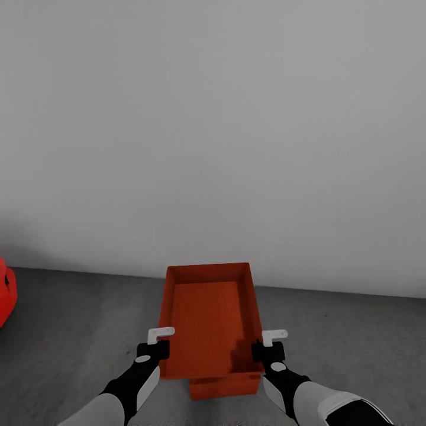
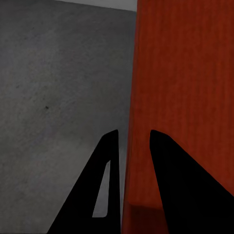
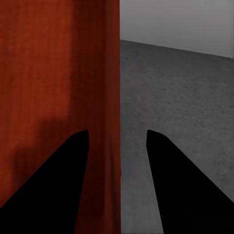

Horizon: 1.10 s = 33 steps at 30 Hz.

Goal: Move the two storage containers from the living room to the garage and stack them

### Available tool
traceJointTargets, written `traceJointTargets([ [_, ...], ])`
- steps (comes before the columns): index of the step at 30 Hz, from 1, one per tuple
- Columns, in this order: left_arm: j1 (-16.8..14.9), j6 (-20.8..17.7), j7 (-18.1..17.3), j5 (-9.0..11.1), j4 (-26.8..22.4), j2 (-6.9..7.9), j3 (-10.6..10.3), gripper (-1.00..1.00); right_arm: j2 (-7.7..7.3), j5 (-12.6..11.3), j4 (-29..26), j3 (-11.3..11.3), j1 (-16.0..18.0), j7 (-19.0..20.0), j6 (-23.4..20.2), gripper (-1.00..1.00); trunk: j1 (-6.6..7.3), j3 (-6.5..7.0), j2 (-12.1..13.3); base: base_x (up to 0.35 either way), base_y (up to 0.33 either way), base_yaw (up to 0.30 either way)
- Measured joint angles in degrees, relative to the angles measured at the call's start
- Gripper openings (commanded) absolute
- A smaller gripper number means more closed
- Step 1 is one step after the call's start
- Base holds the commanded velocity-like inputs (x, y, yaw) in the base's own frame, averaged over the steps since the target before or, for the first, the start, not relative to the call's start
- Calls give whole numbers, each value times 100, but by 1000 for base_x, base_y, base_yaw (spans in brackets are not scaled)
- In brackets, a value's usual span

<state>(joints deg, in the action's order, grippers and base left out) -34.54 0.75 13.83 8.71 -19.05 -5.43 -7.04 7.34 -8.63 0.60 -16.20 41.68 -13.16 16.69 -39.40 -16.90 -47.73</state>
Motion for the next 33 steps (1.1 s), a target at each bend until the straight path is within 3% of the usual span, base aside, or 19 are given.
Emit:
traceJointTargets([
  [33,-1,8,-6,-10,-2,1,1,-100,0,-1,0,3,0,0,11,-100,0,-308,0,0,0,0],
])
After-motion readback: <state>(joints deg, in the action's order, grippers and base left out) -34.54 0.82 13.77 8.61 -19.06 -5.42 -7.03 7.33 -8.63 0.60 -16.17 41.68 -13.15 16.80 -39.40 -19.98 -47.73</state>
